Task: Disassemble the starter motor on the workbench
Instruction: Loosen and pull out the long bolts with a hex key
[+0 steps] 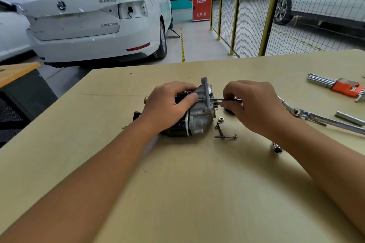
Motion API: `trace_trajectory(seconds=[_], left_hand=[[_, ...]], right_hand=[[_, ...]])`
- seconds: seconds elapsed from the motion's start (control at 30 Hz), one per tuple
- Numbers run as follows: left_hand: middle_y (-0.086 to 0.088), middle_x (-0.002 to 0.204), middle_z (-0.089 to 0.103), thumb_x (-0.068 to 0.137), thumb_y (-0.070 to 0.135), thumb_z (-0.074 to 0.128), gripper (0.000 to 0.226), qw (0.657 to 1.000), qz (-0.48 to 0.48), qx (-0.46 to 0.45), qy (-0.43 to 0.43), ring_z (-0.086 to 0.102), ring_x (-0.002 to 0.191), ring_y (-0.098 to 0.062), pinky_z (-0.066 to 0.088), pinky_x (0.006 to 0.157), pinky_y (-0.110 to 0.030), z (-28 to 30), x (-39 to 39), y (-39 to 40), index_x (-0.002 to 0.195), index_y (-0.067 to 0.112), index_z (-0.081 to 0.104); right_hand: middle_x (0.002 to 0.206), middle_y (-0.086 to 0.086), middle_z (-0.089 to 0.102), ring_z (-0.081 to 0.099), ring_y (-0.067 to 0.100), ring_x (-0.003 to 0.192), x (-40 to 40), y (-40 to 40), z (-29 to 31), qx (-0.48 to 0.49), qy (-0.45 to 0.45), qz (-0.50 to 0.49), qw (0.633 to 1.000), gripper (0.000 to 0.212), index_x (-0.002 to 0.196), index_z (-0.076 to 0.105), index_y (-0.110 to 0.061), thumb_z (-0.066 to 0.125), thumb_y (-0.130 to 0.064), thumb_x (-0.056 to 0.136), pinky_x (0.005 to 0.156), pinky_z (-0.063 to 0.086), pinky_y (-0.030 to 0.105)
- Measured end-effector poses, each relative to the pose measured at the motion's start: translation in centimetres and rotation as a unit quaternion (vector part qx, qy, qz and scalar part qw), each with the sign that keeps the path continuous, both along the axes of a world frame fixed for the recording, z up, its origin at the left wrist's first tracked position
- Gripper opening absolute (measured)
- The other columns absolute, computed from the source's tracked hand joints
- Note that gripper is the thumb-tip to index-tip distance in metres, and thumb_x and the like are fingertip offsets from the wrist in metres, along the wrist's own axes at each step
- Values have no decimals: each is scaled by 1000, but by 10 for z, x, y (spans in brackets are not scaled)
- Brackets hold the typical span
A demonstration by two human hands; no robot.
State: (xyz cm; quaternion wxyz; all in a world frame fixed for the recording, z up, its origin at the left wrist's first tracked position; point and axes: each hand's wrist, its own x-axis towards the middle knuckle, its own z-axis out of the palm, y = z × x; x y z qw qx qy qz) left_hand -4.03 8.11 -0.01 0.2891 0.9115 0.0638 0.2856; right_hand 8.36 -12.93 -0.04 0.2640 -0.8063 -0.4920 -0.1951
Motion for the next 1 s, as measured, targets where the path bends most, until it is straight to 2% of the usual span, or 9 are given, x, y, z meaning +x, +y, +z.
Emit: trace_trajectory(seconds=[0.1,0.2,0.4,0.5,0.6,0.67,0.77,0.83,1.0], left_hand=[[12,117,75,87,48,67,43,1000,-2,1,9,67,112,-11,54,100,-42,1,-1,0,122,25,76],[14,118,74,86,49,67,44,1000,0,-3,11,66,113,-8,53,101,-41,0,-1,1,123,27,75],[13,117,75,95,40,62,33,1000,8,-3,0,66,112,-9,53,101,-41,-1,1,1,121,25,76],[14,116,75,92,43,63,35,1000,11,-8,2,67,112,-9,53,101,-41,-1,1,1,120,26,77],[16,113,75,89,45,64,37,1000,9,-15,2,67,111,-8,54,100,-41,1,0,0,119,27,77],[15,114,75,88,45,65,39,1000,5,-13,6,67,110,-9,54,100,-41,1,0,-1,119,27,77],[14,116,75,85,47,67,42,1000,3,-6,11,67,111,-9,53,100,-41,1,-1,0,121,27,76],[15,116,74,86,48,66,42,1000,4,-7,10,67,111,-8,53,100,-41,1,-2,0,121,28,76],[16,116,74,94,40,64,32,1000,6,-5,6,66,113,-9,53,102,-42,0,-1,0,121,27,76]], right_hand=[[79,-8,61,58,26,73,1,-2,3,-3,5,18,1000,10,90,64,-20,74,-22,90,78,51,46],[78,-3,64,58,26,71,3,-3,5,5,1,36,999,8,90,67,-16,75,-16,89,70,53,44],[77,-1,61,55,23,69,3,0,1,29,20,44,998,5,94,71,-14,73,-16,91,65,50,37],[81,2,59,54,21,72,1,3,0,48,38,27,998,8,95,75,-11,68,-15,95,67,40,29],[87,8,60,57,28,77,0,4,1,24,39,15,999,14,94,76,-5,64,-13,97,70,43,33],[89,6,63,59,31,81,0,2,3,11,14,6,1000,14,93,76,-9,65,-17,96,77,47,40],[92,-6,66,56,26,92,-3,0,5,-17,-37,-40,998,12,92,76,-23,67,-31,94,85,32,38],[92,-11,65,55,23,94,-4,-1,7,-24,-32,-57,998,8,90,73,-27,71,-34,91,86,29,39],[83,-8,62,60,25,83,0,-3,8,-21,5,-37,999,10,89,65,-23,72,-29,92,85,46,45]])
